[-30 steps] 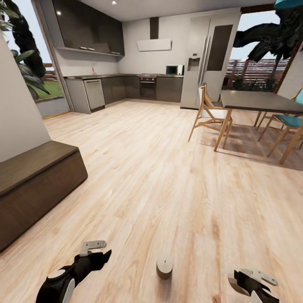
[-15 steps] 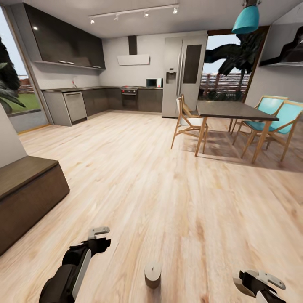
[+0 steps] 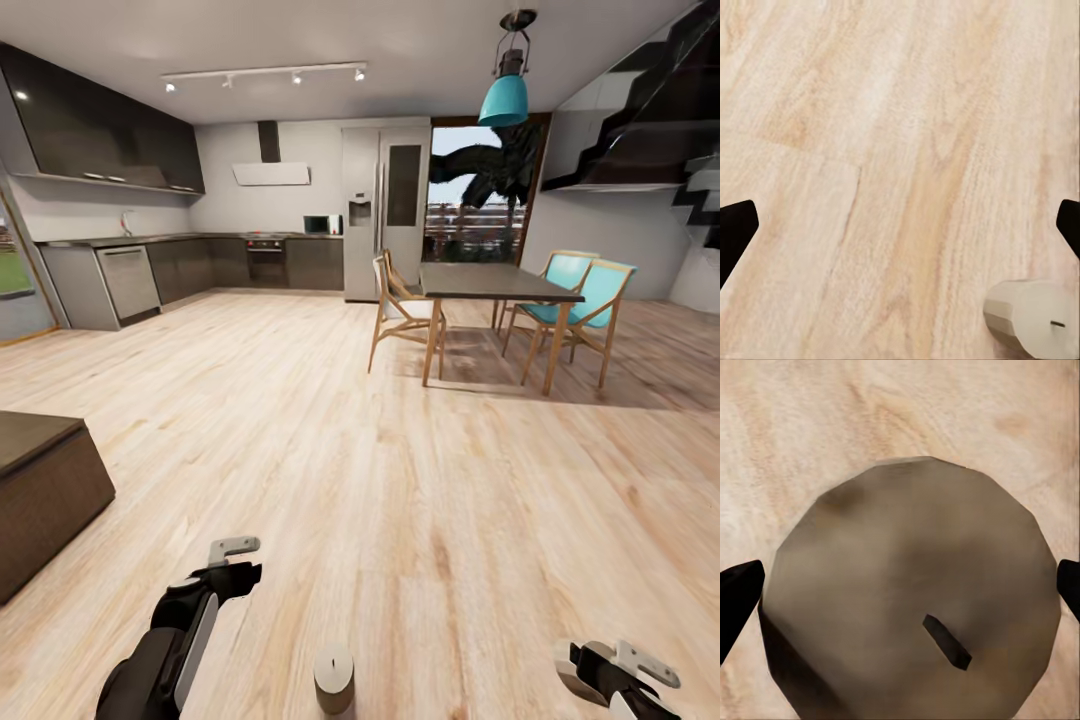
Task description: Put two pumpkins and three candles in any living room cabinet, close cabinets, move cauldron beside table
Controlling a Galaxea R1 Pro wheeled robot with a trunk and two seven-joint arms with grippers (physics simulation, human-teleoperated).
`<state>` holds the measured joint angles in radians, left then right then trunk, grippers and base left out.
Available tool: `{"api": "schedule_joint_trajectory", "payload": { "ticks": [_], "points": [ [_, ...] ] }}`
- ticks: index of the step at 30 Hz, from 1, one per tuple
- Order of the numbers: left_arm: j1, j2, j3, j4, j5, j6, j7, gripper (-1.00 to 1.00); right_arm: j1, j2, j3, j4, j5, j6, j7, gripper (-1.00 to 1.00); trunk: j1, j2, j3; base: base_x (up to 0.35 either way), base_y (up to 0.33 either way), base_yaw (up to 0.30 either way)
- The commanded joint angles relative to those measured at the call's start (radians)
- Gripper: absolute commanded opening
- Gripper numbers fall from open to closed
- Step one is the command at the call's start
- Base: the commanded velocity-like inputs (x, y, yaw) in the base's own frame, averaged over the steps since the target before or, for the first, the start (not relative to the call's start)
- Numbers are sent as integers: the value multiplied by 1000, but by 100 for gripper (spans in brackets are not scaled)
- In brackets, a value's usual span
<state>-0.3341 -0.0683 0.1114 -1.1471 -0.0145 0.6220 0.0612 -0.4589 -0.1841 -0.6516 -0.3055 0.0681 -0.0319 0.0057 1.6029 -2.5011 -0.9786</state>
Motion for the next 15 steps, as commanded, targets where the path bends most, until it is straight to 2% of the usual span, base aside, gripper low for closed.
{"api": "schedule_joint_trajectory", "payload": {
  "ticks": [1, 6, 8, 15],
  "points": [
    [0, -1, 1, -1, -1, 5, 1, 100, -1, 0, -6, 1, 7, -3, 1, -100, -1, 0, 4, 0, 0, -274],
    [0, 0, 1, 1, 4, 3, 0, 100, -1, 2, -6, -11, 8, -3, 16, -100, -3, 1, 26, 0, 0, -274],
    [0, -1, 1, 2, 5, 3, -1, 100, -1, 2, -6, -20, 8, -3, 17, -100, -11, 15, 34, 0, 0, -234],
    [0, -1, -1, 28, 0, -16, -1, 100, 1, 4, -7, -30, 9, -3, 20, -100, -37, 64, 56, 0, 0, -32]
  ]
}}
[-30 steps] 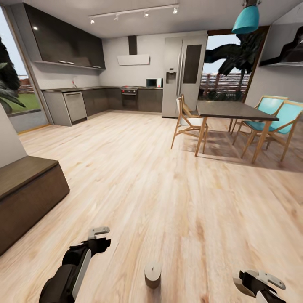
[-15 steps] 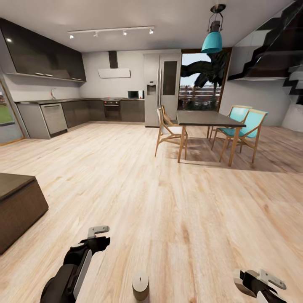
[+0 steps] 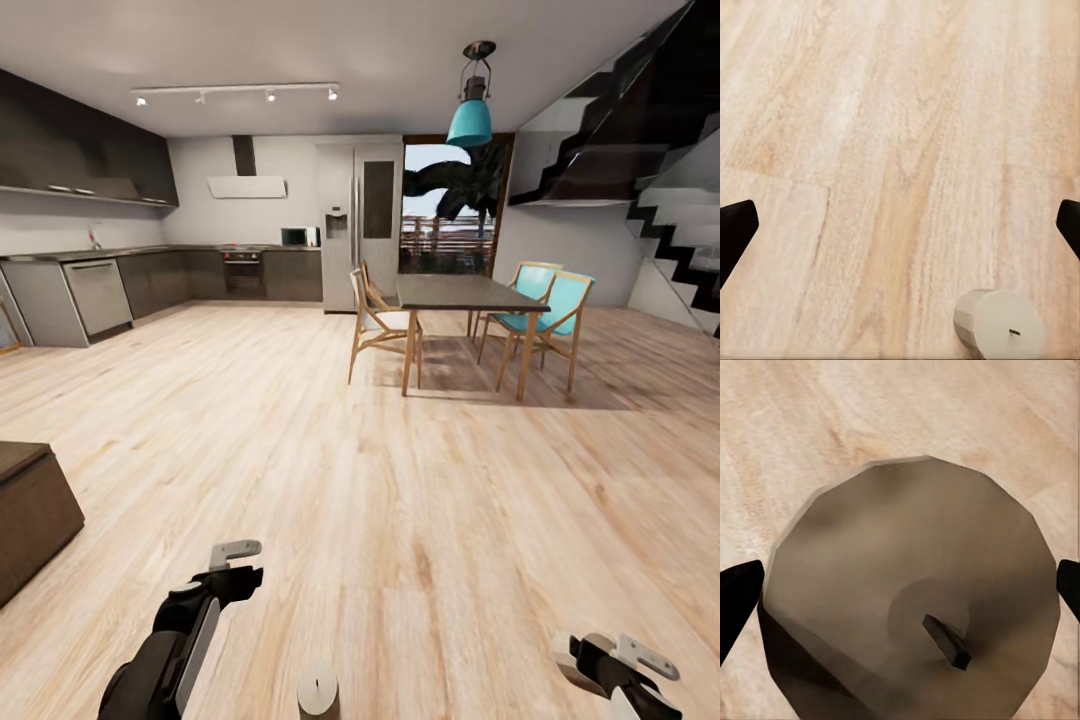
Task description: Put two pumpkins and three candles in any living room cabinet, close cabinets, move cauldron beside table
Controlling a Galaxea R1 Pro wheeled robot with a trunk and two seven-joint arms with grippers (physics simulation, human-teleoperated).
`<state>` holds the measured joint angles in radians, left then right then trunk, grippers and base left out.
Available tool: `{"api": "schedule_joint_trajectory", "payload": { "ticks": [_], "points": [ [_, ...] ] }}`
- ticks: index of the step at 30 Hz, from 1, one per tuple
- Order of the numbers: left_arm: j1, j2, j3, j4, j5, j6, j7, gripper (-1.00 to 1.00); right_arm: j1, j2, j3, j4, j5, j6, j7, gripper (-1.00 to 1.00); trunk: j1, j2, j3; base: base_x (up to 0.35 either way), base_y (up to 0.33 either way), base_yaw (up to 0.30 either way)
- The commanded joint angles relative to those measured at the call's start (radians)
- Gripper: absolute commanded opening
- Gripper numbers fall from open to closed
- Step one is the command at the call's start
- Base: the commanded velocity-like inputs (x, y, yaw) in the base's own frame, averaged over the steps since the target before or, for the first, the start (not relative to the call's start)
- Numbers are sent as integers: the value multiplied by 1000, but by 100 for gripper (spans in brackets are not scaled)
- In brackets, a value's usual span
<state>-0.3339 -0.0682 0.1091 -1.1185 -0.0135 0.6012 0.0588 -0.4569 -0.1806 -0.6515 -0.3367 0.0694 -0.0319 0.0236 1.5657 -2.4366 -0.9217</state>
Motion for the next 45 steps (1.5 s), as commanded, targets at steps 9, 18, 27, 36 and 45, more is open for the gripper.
{"api": "schedule_joint_trajectory", "payload": {
  "ticks": [9, 18, 27, 36, 45],
  "points": [
    [0, -2, 0, 29, -1, 3, 0, 100, 1, -2, -8, 2, 7, -3, 5, -100, -8, 14, 12, 0, 0, -148],
    [-56, -14, 0, 241, -3, 8, -4, 100, 2, -2, -8, 1, 6, -3, 5, -100, -8, 14, 21, 0, 0, -210],
    [-244, -16, 1, 650, 7, -66, 1, 100, 1, 4, -3, -8, 7, -2, 4, -100, -8, 14, 22, 0, 0, -33],
    [-250, -15, 1, 666, 8, -76, 2, 100, 0, 34, 83, -328, 17, 341, 2, -100, -8, 14, 22, 0, 0, -1],
    [-250, -13, 2, 662, 9, -77, 2, 100, 1, 148, 196, -668, 18, 709, -2, -100, -8, 14, 22, 0, 0, 0]
  ]
}}
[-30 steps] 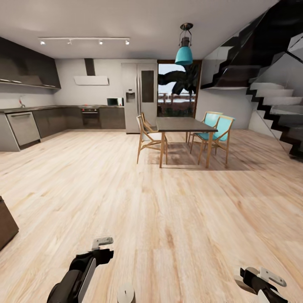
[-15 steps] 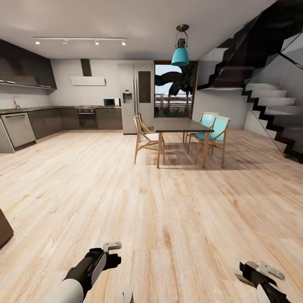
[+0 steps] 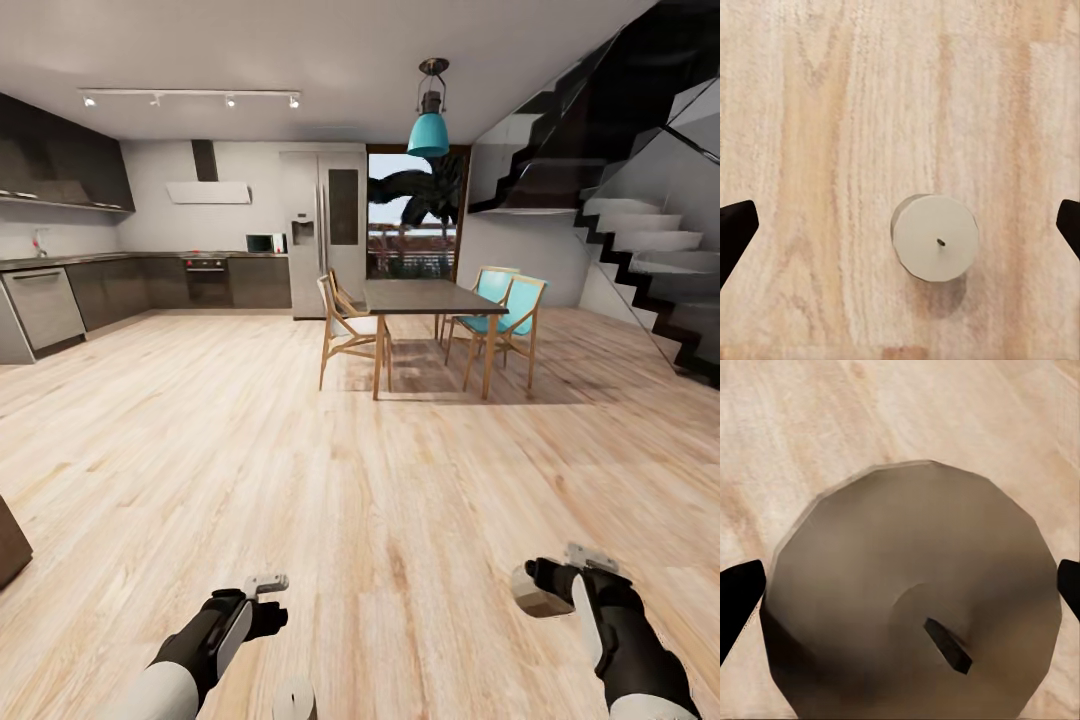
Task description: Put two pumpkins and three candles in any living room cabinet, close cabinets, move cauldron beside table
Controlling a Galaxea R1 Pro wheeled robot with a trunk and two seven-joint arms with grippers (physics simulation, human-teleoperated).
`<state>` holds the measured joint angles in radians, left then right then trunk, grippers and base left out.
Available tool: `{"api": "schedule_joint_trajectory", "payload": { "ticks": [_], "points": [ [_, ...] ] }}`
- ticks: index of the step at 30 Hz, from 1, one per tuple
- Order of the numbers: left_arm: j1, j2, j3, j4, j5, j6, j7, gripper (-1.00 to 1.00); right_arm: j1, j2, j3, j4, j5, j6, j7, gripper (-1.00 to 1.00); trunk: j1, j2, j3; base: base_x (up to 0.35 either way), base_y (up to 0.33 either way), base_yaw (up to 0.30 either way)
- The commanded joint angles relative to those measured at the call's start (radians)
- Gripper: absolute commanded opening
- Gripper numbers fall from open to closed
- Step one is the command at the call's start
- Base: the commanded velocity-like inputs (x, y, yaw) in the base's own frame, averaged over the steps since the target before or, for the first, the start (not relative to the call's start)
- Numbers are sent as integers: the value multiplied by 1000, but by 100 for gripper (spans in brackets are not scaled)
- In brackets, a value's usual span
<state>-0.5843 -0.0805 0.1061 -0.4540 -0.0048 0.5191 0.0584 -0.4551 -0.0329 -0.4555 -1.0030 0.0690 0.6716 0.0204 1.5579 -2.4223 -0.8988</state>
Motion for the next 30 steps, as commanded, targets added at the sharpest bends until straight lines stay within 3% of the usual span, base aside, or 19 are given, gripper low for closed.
{"api": "schedule_joint_trajectory", "payload": {
  "ticks": [1, 2, 6, 13, 30],
  "points": [
    [0, -1, 5, -1, 0, 6, 2, 100, -1, 5, 25, -12, 18, 25, 1, -100, 0, 0, -1, 0, 0, 0],
    [0, -1, 5, 1, 0, 5, 2, 100, -1, 12, 62, -24, 18, 55, 1, -100, 0, 0, -1, 0, 0, 0],
    [0, -2, 5, 2, -1, 6, 1, 100, -1, 14, 75, -29, 18, 68, 1, -100, 15, -28, -14, 0, 0, 0],
    [0, -3, 6, 4, -4, 7, 3, 100, -1, 13, 78, -31, 21, 73, 0, -100, 42, -77, -36, 0, 0, 0],
    [0, -4, 6, 5, -6, 7, 1, 100, -1, 13, 80, -32, 21, 74, 0, -100, 50, -82, -101, 0, 0, 0]
  ]
}}
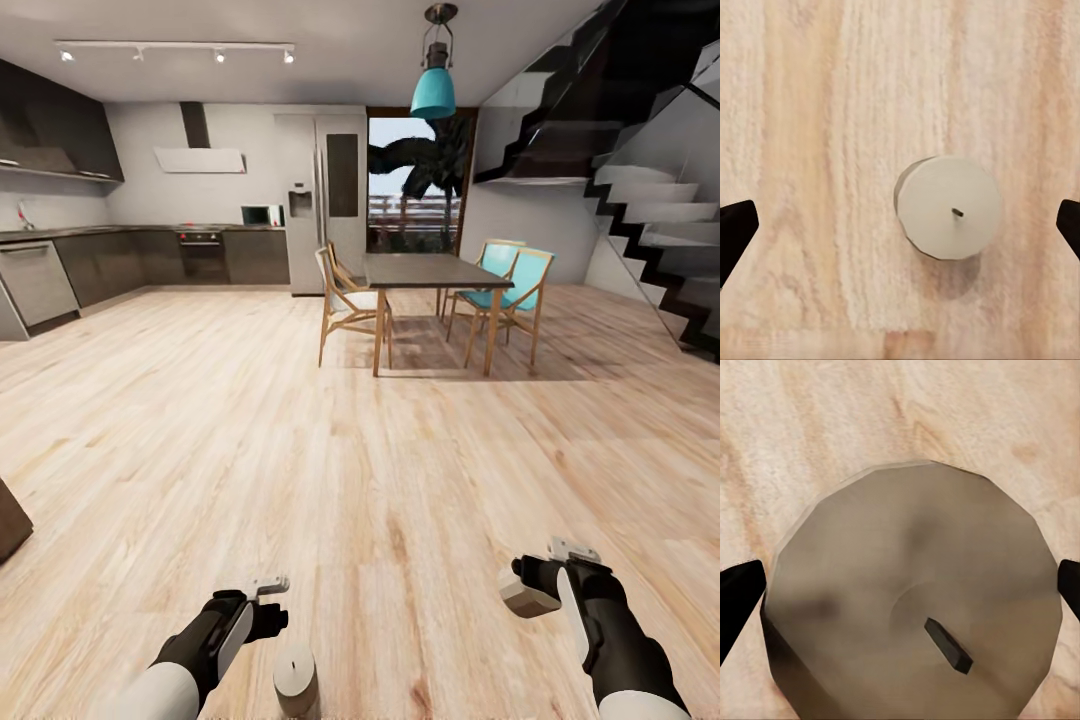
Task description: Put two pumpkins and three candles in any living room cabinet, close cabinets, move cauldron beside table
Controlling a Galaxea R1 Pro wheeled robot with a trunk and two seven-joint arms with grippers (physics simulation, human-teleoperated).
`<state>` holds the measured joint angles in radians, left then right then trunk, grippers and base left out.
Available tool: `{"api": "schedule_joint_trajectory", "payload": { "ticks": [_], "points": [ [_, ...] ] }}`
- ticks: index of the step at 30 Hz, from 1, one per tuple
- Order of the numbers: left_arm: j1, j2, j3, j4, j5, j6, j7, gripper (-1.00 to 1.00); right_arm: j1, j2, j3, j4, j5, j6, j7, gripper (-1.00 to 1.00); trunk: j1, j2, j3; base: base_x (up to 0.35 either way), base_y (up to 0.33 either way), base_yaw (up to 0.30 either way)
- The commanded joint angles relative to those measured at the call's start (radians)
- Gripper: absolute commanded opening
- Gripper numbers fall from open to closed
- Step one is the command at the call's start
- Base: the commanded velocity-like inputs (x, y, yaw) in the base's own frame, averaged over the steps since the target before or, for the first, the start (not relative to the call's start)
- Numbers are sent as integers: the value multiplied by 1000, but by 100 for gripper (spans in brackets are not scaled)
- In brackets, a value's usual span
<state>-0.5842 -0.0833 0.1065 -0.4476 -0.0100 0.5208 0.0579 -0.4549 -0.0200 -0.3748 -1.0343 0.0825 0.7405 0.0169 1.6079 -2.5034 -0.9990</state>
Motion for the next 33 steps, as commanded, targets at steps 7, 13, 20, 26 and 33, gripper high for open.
{"api": "schedule_joint_trajectory", "payload": {
  "ticks": [7, 13, 20, 26, 33],
  "points": [
    [0, -1, 5, -2, -1, 4, 2, 100, -1, -1, -2, -1, 7, 5, 4, -100, 3, -2, -28, 0, 0, 0],
    [0, -2, 5, -4, 0, 4, 2, 100, -1, -1, -2, -1, 7, 5, 4, -100, 6, -4, -51, 0, 0, 0],
    [0, -3, 4, -8, 1, 2, 2, 100, -1, -1, -4, -1, 6, 4, 5, -100, 8, -5, -75, 0, 0, 0],
    [0, -3, 4, -9, 0, 0, 0, 100, -1, -3, -4, -1, 6, 4, 5, -100, 8, -5, -75, 0, 0, 0],
    [0, -4, 4, -8, -1, 0, 0, 100, -1, -3, -4, 0, 5, 4, 5, -100, 8, -5, -75, 38, 0, 0]
  ]
}}
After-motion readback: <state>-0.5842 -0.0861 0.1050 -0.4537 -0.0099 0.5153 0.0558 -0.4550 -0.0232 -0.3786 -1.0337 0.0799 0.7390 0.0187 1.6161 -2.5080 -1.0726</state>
